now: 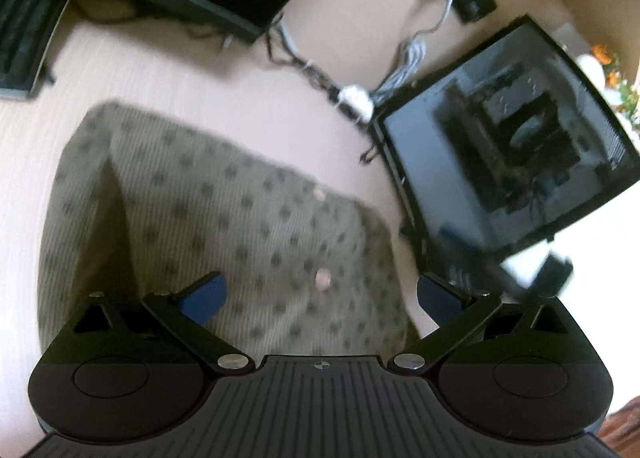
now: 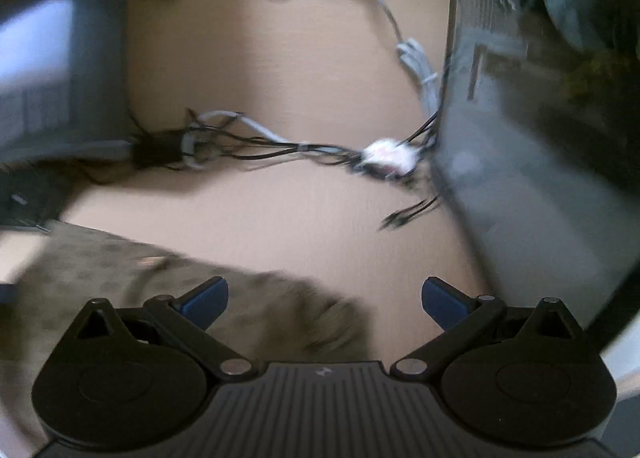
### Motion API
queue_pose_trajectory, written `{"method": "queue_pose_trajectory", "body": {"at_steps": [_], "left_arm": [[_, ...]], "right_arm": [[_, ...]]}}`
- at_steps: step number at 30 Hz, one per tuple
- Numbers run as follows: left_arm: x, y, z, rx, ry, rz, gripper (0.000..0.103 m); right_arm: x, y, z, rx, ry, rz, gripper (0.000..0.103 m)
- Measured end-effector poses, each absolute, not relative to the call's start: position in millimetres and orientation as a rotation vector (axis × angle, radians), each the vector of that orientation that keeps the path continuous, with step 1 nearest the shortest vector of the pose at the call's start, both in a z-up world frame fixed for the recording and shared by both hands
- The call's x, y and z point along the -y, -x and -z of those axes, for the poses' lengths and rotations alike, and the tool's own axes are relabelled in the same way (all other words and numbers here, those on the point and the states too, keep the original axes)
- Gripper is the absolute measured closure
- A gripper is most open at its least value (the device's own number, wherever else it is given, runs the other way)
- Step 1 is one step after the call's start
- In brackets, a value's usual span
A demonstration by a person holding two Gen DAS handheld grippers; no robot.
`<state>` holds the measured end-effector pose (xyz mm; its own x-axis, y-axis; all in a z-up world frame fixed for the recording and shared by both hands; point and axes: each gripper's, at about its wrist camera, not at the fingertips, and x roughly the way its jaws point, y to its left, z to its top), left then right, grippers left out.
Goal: Fold clothes
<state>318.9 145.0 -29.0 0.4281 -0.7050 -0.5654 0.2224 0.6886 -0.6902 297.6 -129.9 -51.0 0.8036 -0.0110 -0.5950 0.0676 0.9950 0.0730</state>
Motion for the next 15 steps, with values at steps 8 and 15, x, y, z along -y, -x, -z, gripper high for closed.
{"method": "queue_pose_trajectory", "body": {"at_steps": [8,15], "left_arm": [[-143.3,-369.9,54.9,-0.968,0.652,0.55,0.0],[-155.0,-380.1,71.2,-1.011,0.718,0.539,0.0]], "right_arm": [[115.0,-306.1,57.1,-0.662,-0.197,-0.078,0.0],[124.2,-313.5,55.3,-0.658,-0.205,-0.072,0.0]]}}
